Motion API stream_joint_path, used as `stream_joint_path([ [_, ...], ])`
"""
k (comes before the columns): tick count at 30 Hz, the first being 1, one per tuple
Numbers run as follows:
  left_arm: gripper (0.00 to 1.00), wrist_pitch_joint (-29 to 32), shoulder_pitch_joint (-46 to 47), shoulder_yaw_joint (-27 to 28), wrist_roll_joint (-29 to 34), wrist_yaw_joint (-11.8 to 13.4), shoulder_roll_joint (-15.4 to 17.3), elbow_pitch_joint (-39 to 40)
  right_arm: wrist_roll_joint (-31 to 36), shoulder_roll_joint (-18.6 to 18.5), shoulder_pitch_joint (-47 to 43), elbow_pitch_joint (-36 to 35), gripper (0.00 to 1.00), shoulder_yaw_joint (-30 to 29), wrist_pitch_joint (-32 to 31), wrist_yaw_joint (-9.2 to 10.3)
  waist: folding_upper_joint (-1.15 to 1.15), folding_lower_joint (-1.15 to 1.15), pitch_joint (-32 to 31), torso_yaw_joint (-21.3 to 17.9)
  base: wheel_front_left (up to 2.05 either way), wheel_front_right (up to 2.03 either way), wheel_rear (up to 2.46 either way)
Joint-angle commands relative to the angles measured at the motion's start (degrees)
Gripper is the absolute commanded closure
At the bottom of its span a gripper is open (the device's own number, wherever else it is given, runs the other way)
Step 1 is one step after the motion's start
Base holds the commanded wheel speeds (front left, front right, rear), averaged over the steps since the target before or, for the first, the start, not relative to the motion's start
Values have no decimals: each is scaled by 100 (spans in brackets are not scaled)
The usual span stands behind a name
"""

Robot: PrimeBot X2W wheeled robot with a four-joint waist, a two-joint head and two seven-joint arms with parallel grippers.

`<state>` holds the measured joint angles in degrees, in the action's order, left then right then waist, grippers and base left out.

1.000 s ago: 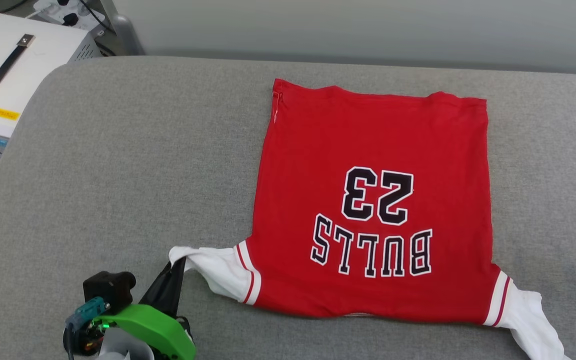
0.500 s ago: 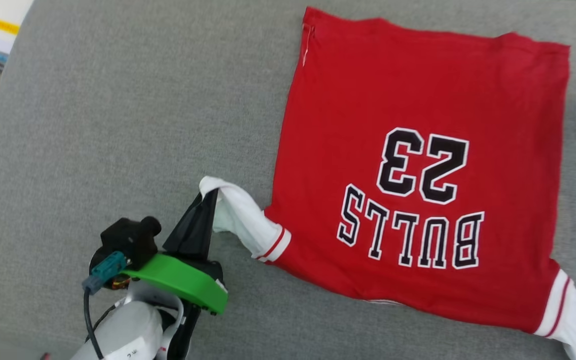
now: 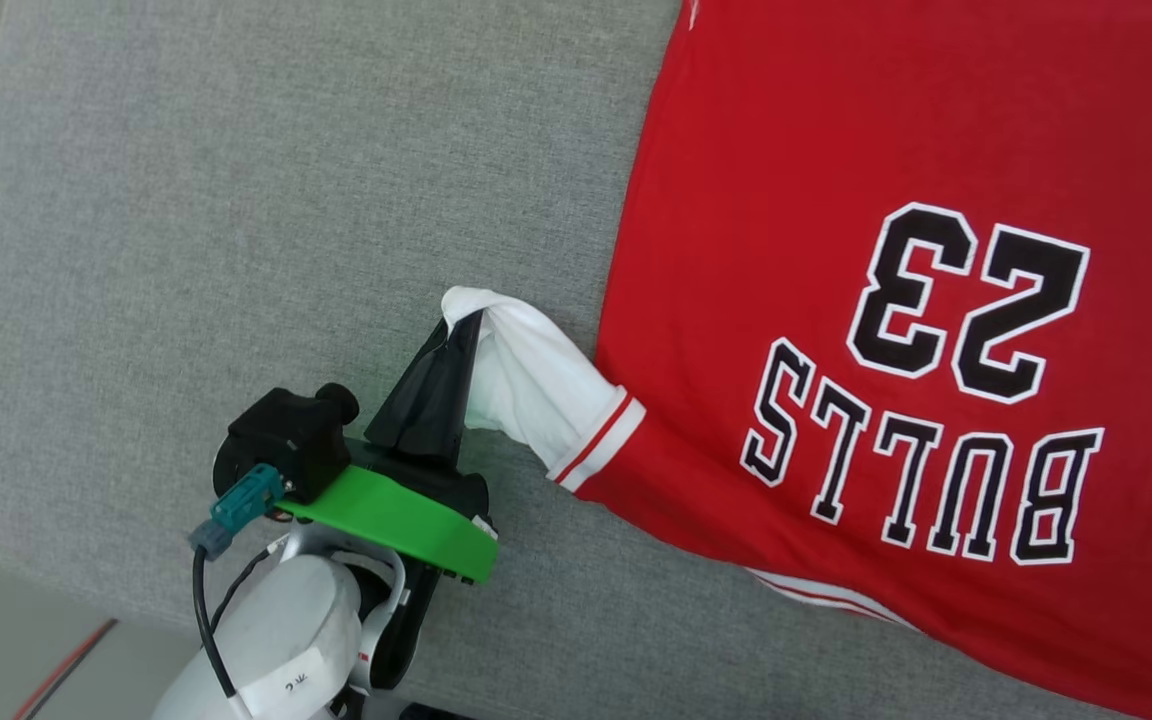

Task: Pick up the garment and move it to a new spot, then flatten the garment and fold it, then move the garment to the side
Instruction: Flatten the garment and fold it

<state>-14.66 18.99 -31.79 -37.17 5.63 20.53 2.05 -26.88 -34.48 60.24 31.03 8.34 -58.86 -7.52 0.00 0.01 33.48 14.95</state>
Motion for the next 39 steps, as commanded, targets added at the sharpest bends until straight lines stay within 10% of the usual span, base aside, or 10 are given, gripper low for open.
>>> stream_joint_path([
  [1, 100, -33, 108, 45, 84, -53, -57, -28, 17, 27, -152, 187, 0, 36, 41, 3, 0, -1, 156, 145, 0, 0, 0],
  [6, 100, -34, 75, 90, 158, -106, -113, -127, -92, -45, -517, 548, 0, 168, 16, 3, 0, -1, 39, 108, 0, 0, 0],
  [7, 100, -34, 59, 106, 168, -112, -107, -147, -131, -58, -545, 557, 100, 192, 28, 3, 0, -1, 2, 90, 0, 0, 0],
  [17, 100, -33, -193, 143, 145, -129, -65, -399, -552, -273, -440, 82, 100, 550, 928, 3, 0, -1, -609, -76, 0, 0, 0],
  [27, 100, -19, -743, 247, 24, 13, 123, -481, -1619, -1370, -1562, -1339, 100, 1231, 1759, 3, 0, -1, -1480, -498, 0, 0, 0],
  [32, 100, 56, -1105, 311, -42, 163, 314, -377, -2095, -1877, -3299, -2033, 100, 631, 2286, 3, 0, -1, -1906, -834, 0, 0, 0],
  [39, 100, 144, -1382, 321, -91, 265, 452, -248, -2206, -1627, -5336, -2454, 100, -491, 2534, 3, 0, -1, -2177, -1078, 0, 0, 0],
])
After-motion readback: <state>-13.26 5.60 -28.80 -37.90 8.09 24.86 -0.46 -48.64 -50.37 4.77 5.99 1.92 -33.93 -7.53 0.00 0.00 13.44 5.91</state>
